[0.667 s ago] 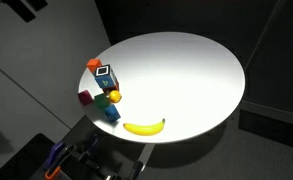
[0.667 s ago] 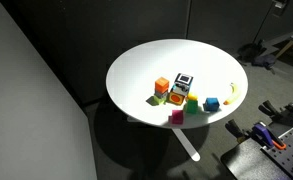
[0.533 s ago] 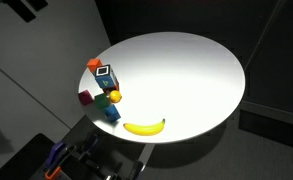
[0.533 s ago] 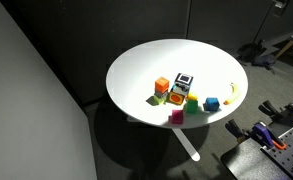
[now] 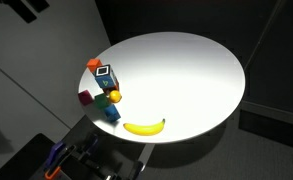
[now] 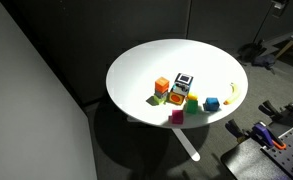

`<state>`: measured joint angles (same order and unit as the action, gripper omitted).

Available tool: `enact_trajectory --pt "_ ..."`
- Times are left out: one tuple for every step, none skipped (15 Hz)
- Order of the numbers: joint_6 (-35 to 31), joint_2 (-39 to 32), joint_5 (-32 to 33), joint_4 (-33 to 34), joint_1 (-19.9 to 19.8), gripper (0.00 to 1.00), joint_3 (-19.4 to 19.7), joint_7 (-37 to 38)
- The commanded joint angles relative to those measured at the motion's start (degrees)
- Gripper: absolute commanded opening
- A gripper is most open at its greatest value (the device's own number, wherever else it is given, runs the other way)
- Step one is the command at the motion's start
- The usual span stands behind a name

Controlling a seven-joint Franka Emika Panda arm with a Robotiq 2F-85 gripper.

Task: Pick up the blue block and put it on the orange block

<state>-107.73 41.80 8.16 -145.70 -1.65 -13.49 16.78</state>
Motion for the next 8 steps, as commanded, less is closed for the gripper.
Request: enact_trajectory --pt "-0.68 -3.11 -0.03 1.72 0.58 1.00 1.89 0.15" --pt "-1.24 -3.87 -0.30 1.91 0.69 1.00 2.37 -0.19" --pt "-1.87 -4.56 -0.56 2.00 0.83 1.00 2.89 -0.56" --pt "-2.76 -5.39 -0.79 2.05 0.95 1.00 3.41 -0.93" --pt "-3.47 -6.34 -1.21 2.11 1.30 1.00 4.11 -1.83" --pt "-4.39 -7.33 -1.64 2.09 1.65 1.00 4.82 -2.78" --pt "-5.26 -8.37 -2.11 2.06 2.00 1.00 5.54 -3.74" --pt "-6.44 -9.37 -2.87 1.94 2.46 1.00 6.36 -4.97"
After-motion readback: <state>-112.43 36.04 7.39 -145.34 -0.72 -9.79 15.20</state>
